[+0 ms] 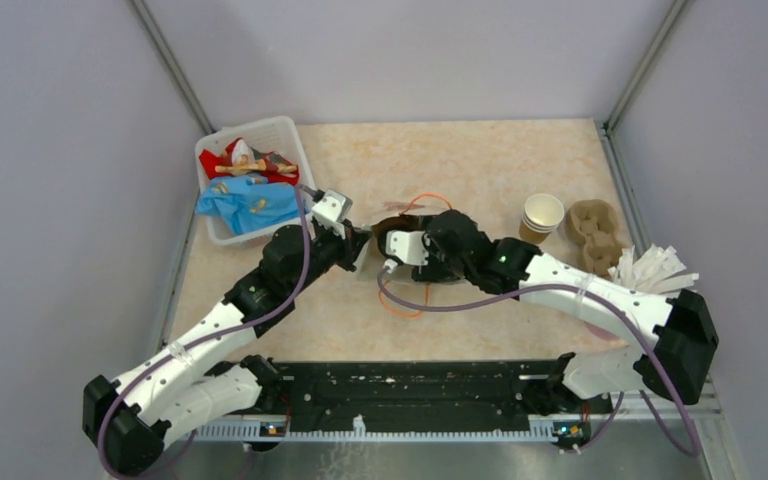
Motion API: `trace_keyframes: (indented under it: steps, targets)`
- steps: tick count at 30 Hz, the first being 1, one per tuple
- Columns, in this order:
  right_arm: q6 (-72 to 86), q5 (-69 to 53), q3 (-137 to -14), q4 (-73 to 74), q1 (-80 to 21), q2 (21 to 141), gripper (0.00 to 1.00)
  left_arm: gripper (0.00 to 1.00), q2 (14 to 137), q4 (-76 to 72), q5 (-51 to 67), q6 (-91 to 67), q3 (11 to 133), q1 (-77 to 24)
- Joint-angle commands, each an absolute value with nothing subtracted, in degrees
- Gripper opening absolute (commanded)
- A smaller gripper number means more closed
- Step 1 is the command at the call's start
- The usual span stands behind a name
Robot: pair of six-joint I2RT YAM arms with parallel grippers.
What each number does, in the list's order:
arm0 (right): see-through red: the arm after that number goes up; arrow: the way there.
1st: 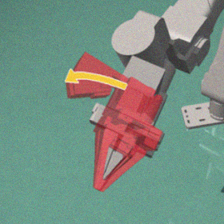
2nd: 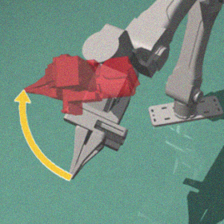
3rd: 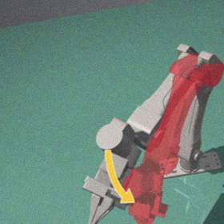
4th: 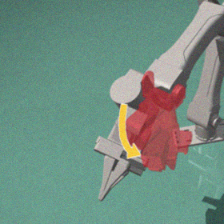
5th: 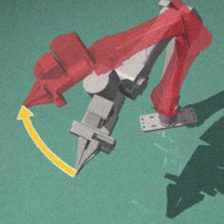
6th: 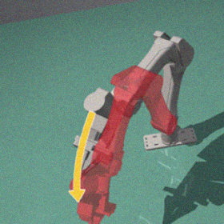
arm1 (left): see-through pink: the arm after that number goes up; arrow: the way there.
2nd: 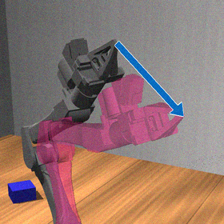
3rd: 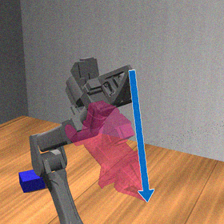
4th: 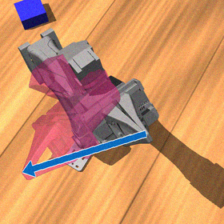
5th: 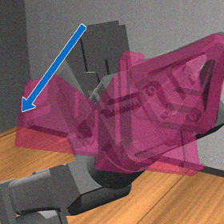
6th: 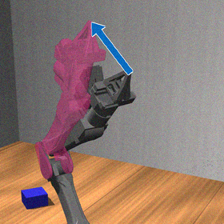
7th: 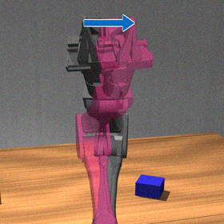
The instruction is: Pack the takeout coffee
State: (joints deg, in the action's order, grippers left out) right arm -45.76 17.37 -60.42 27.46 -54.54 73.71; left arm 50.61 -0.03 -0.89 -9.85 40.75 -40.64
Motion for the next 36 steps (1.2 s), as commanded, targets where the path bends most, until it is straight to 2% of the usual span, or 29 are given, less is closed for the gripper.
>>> trace_keyframes:
  steps: [1,10,25,36]
  targets:
    - [-48.6,16.4,-62.7,27.6,-53.9,74.7,0.48,0.00,50.4,-2.0,-0.4,-8.9,41.0,-40.8]
    - [-47.8,17.7,-69.2,28.5,-54.0,79.9,0.47,0.00,51.2,-1.5,-0.6,-8.4,41.9,-40.8]
    - [-49.8,15.3,-62.3,24.7,-48.9,76.5,0.47,0.00,52.4,-1.0,-0.7,-7.9,43.0,-40.8]
    - [-52.4,12.3,-63.4,21.3,-48.8,78.7,0.47,0.00,53.9,-0.3,-0.6,-8.9,44.8,-40.8]
